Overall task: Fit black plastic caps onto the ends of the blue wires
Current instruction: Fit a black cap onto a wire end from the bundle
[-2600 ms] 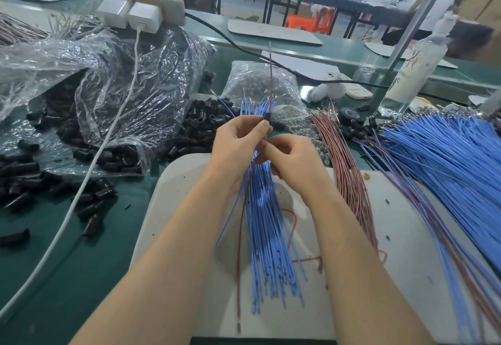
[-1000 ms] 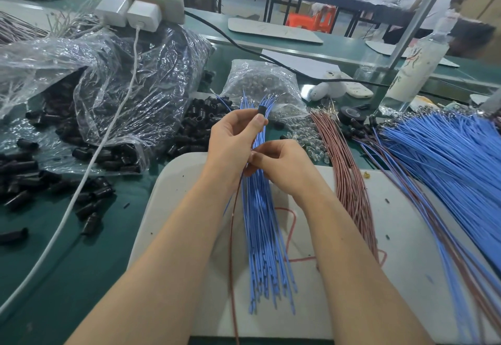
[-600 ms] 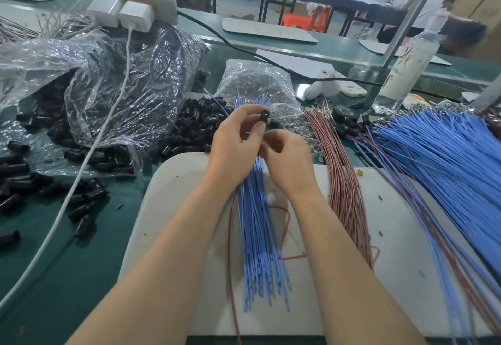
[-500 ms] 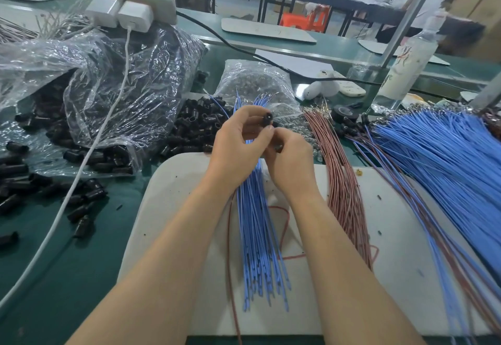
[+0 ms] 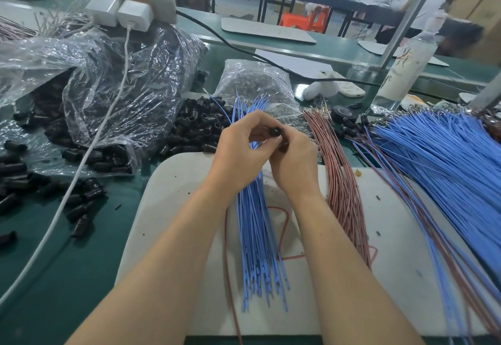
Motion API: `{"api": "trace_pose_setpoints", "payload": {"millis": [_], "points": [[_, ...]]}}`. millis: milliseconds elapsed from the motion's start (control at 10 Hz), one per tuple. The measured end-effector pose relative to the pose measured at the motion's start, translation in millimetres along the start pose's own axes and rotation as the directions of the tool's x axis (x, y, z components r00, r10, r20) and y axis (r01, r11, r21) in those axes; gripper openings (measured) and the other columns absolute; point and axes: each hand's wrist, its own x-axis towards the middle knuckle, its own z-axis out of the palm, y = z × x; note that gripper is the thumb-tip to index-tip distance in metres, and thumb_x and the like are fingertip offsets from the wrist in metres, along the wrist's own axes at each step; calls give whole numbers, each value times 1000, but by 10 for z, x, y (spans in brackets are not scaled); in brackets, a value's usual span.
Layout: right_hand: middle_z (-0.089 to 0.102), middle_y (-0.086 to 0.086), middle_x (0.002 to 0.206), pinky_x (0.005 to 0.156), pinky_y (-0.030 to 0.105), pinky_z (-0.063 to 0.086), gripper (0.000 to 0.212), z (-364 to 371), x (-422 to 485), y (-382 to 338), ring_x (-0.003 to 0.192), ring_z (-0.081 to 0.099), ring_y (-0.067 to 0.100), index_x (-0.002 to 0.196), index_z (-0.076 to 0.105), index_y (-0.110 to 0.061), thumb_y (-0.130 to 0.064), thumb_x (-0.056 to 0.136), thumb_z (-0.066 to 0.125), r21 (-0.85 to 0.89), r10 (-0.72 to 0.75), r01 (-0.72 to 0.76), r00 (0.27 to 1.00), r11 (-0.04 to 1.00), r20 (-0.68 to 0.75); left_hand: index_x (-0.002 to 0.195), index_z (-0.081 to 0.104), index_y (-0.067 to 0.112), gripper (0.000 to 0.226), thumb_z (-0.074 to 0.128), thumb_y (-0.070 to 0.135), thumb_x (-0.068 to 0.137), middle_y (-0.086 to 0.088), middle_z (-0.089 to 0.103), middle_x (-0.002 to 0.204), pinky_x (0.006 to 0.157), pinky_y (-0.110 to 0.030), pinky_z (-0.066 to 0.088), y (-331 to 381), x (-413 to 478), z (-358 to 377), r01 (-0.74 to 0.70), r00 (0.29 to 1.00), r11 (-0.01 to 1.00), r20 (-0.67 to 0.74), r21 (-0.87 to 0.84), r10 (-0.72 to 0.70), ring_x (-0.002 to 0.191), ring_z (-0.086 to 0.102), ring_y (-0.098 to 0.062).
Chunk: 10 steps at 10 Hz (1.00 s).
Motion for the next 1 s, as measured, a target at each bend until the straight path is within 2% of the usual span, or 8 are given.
{"api": "trace_pose_setpoints", "payload": {"millis": [100,200,300,500,700,800,900,1000], "points": [[70,10,84,75,41,46,19,1,12,23,79,62,28,96,69,-3,-3,84,54,-20,14,-14,1000,1000,10,101,63,-10,53,47,29,69,39,52,50,61,3,35,6,-28,-9,-11,1000,1000,4,-21,12,58,50,25],[68,5,78,70,35,44,15,-12,8,28,75,60,27,91,68,-1,-2,83,55,-30,26,-26,1000,999,8,100,63,-10,51,47,28,70,39,52,50,61,4,35,2,-27,-2,-19,1000,1000,1,0,19,58,50,25],[66,7,76,69,35,43,15,-26,10,31,74,58,28,89,68,-2,0,81,55,-36,22,-22,1000,999,16,99,64,-9,50,48,28,71,41,52,52,62,5,34,-38,-21,6,-45,999,999,1,4,45,60,50,26],[63,8,72,64,33,38,9,-31,-5,43,68,54,26,82,65,-4,-5,84,55,-60,-4,5,1000,998,12,85,64,-1,36,50,31,74,37,54,54,61,6,34,-148,23,1,-58,998,996,-26,70,60,61,52,24],[69,11,82,73,43,46,15,-16,11,52,77,61,31,93,68,-4,-8,86,55,-63,20,-18,999,998,37,87,68,-5,44,50,34,74,19,53,69,61,6,33,-134,11,18,-126,991,990,-44,64,129,60,53,22],[69,11,82,74,43,46,15,-19,9,50,76,61,30,93,68,-4,-10,87,56,-59,16,-14,999,998,31,89,67,-6,40,51,28,76,29,51,60,61,6,33,-160,16,8,-134,989,987,-46,92,139,61,52,23],[69,10,80,73,43,46,15,-15,8,35,76,61,30,92,68,-5,-6,85,54,-57,23,-22,999,998,24,91,68,-2,38,51,28,76,35,52,54,61,6,33,-138,8,9,-143,988,985,-38,94,147,63,52,25],[70,9,82,73,40,46,20,-23,3,28,78,61,28,94,69,-7,-3,83,53,-52,36,-35,999,998,24,91,64,17,24,51,29,76,33,49,70,63,7,33,-109,-8,15,-180,983,978,-27,110,184,67,51,26]]}}
